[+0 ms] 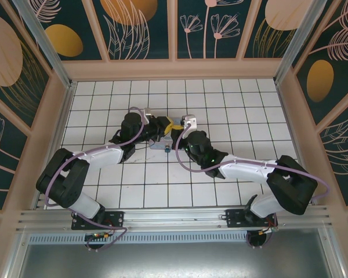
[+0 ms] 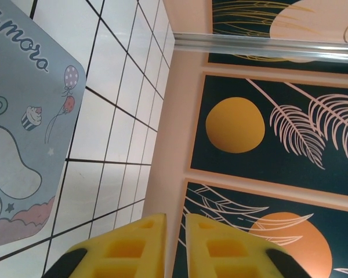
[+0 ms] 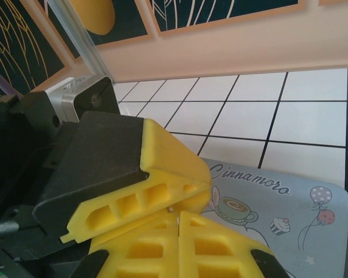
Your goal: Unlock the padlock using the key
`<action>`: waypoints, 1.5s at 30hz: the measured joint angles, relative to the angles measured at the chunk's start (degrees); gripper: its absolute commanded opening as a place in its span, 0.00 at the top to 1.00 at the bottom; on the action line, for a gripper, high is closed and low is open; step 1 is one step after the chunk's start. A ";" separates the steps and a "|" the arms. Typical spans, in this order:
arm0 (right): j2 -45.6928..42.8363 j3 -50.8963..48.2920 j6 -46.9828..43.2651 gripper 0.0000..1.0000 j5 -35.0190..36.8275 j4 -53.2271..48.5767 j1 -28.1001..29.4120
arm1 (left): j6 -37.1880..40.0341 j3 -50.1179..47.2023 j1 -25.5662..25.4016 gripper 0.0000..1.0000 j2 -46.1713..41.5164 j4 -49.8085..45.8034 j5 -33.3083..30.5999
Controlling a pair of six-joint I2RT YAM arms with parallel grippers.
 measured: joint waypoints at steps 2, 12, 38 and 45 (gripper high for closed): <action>0.13 -0.02 0.00 1.00 0.00 0.02 0.00 | 0.15 0.02 0.00 0.89 0.20 -0.02 -0.15; 0.33 -0.02 0.22 0.84 0.48 -0.46 0.00 | 1.31 0.24 0.00 1.00 0.76 -0.07 -0.31; -11.04 -6.51 39.63 0.36 -15.72 0.22 -9.35 | 22.56 0.37 0.00 1.00 0.15 8.85 -1.27; -7.63 -9.07 42.51 0.44 -18.75 10.86 -9.51 | 21.03 -0.90 0.00 1.00 0.15 14.08 -0.98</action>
